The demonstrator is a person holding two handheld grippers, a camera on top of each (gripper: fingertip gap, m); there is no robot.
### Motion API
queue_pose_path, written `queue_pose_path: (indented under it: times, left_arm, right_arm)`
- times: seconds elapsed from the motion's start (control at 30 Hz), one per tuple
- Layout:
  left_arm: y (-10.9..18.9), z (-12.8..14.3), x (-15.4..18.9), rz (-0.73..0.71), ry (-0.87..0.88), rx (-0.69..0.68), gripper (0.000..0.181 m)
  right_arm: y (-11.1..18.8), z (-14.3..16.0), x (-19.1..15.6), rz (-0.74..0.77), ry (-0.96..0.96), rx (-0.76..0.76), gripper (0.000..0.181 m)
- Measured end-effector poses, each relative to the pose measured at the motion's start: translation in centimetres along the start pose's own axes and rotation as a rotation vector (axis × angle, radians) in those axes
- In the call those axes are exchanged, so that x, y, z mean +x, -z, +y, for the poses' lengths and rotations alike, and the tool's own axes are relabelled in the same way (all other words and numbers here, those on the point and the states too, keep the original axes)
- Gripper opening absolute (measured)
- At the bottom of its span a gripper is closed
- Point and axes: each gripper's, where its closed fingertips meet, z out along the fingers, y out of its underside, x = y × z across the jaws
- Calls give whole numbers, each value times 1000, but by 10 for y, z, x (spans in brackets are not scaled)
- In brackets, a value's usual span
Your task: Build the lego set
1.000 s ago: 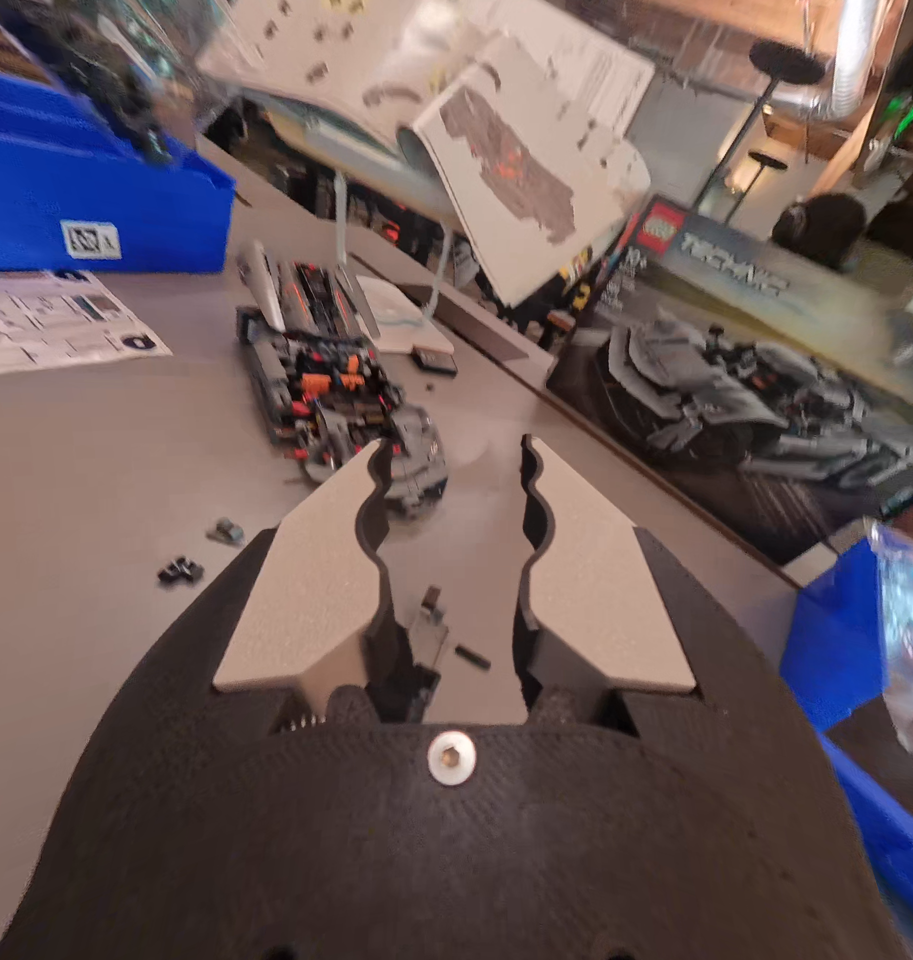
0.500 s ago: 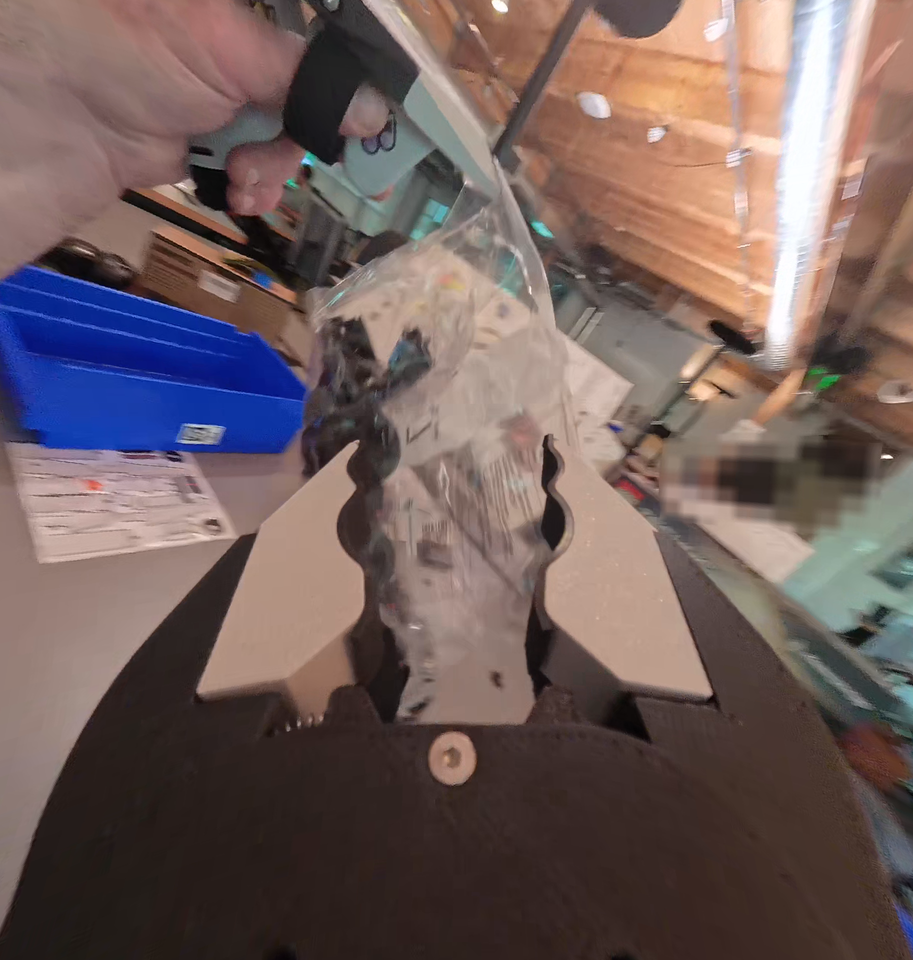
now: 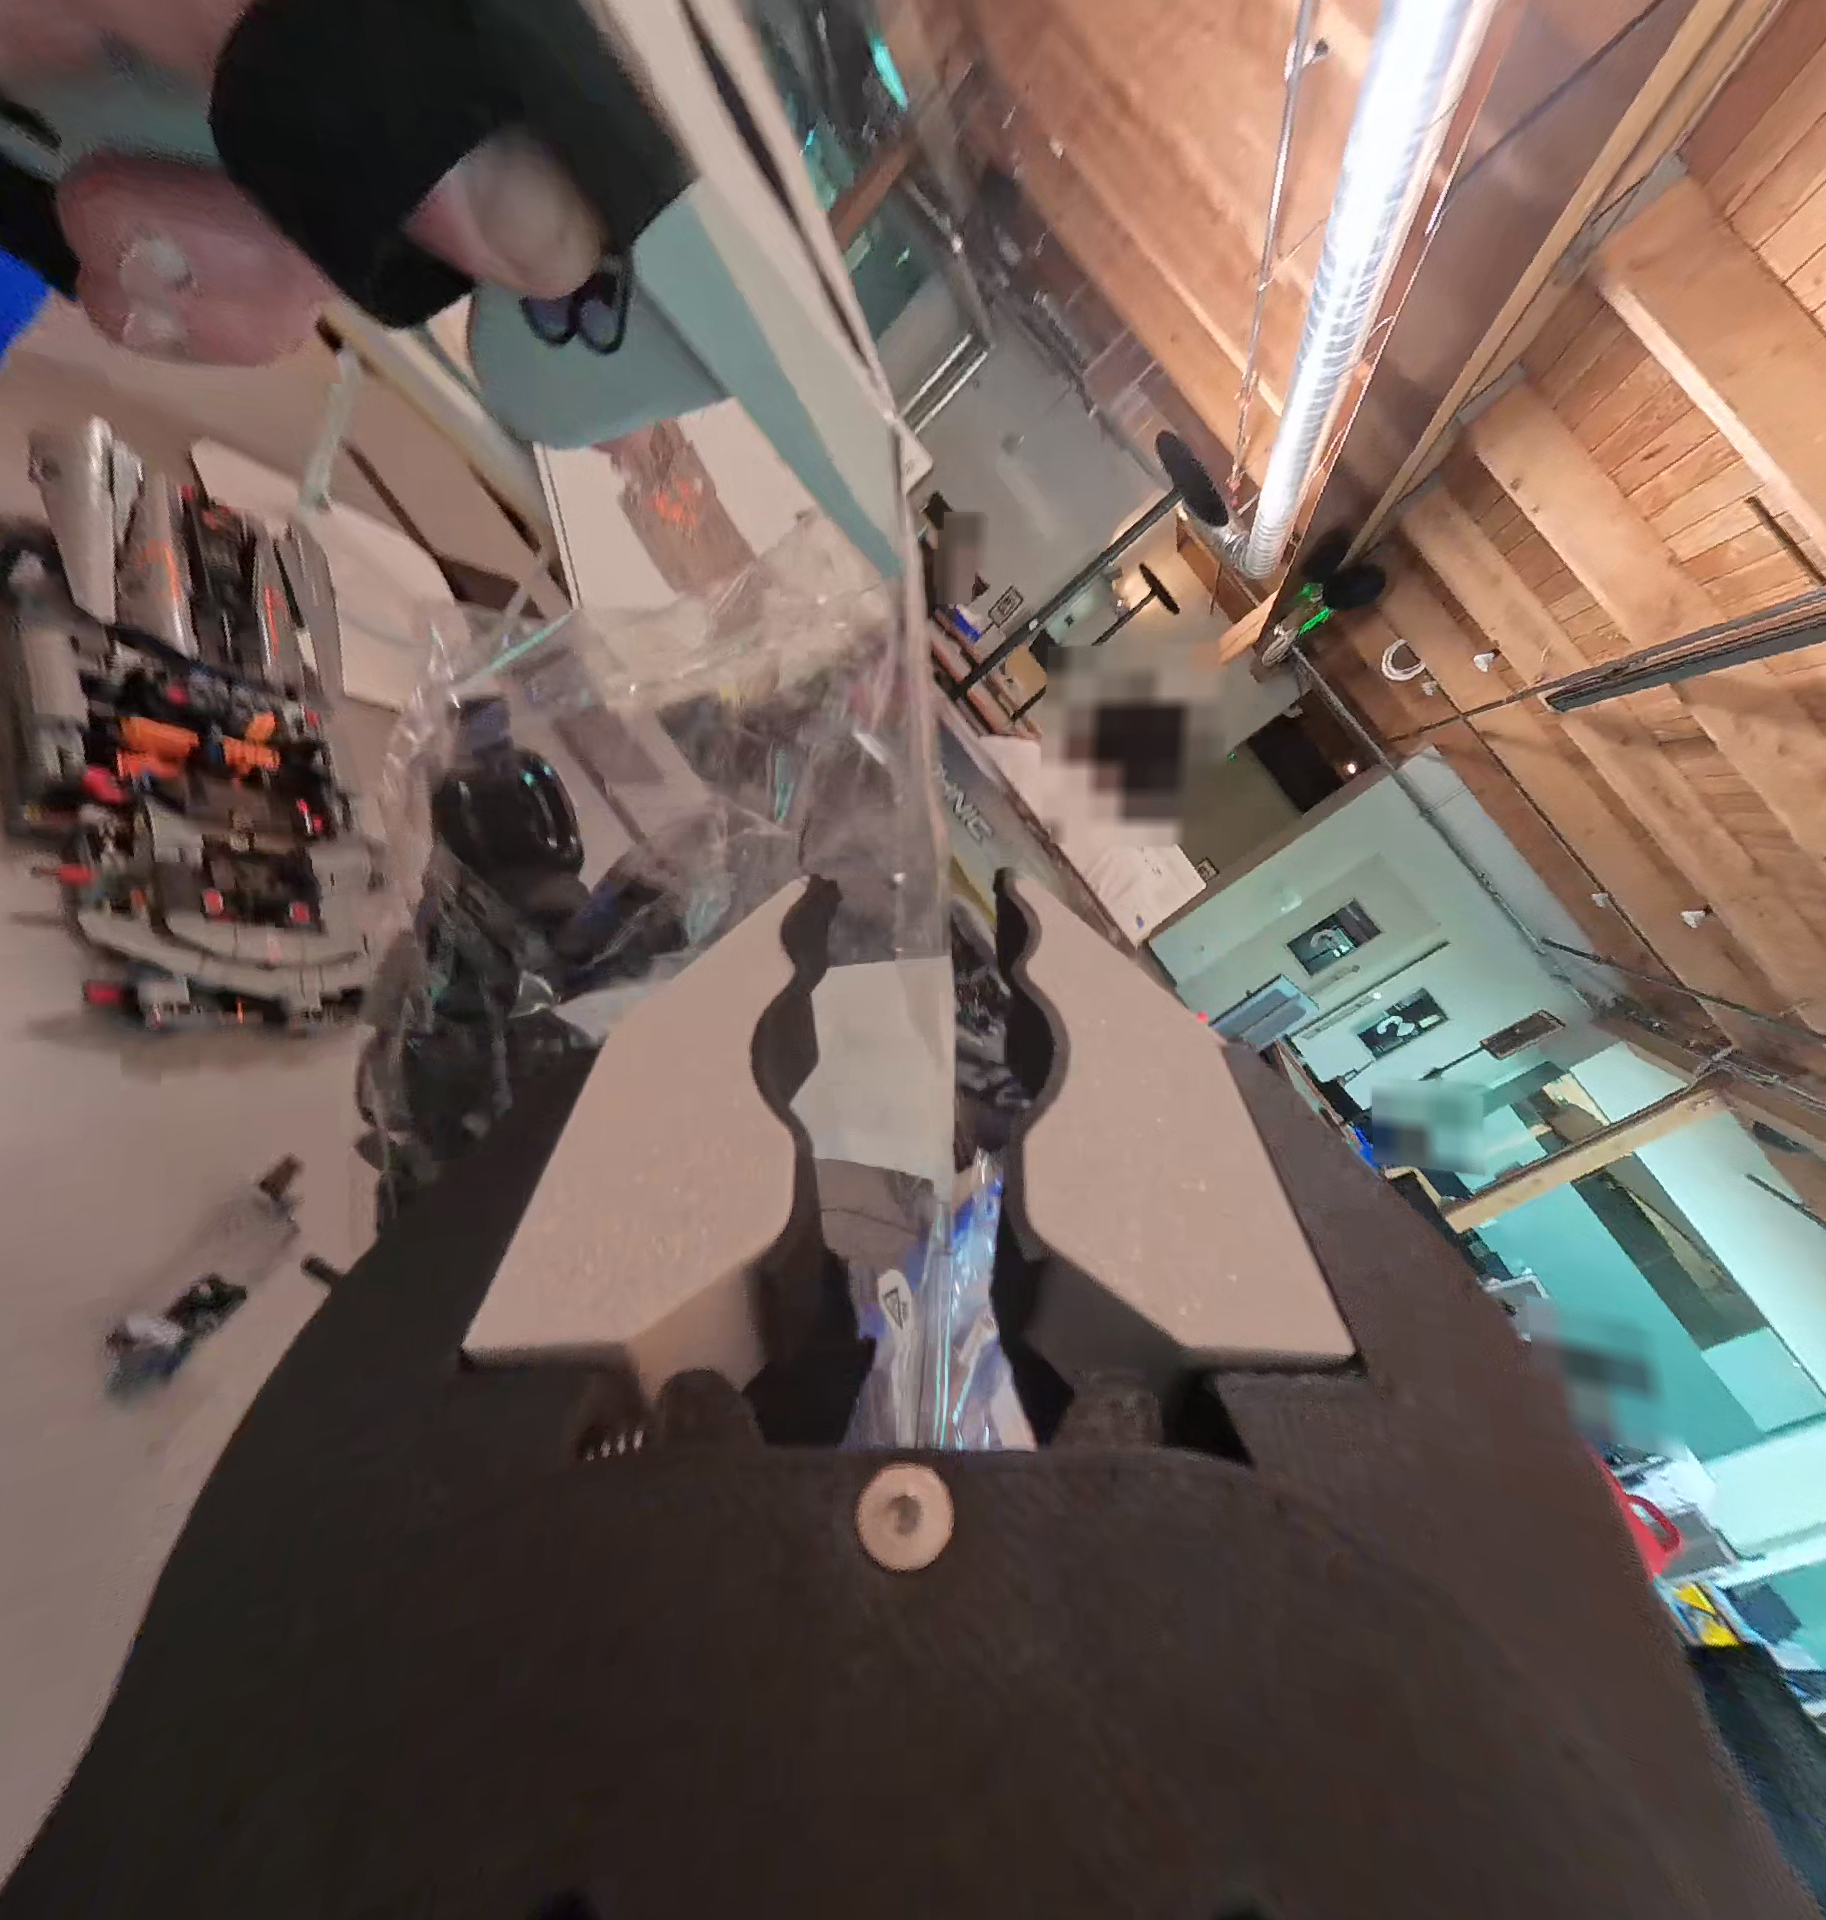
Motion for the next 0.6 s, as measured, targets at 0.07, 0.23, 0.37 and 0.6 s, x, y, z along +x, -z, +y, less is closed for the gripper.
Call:
queue_pose_path:
  times: [0.07, 0.23, 0.37, 0.6]
  left_arm:
    - [-14, 3, 5, 30, 6, -1, 0]
    - [-44, 14, 11, 107, 34, 7, 0]
    - [-63, 24, 15, 183, 37, 18, 0]
    - [-88, 50, 18, 314, 12, 98, 9]
  right_arm:
    - [2, 14, -1, 0, 17, -25, 17]
    - [7, 42, 0, -51, -31, -73, 1]
    - [9, 61, 4, -142, -165, -99, 0]
    - [2, 97, -2, -328, -386, -153, 0]
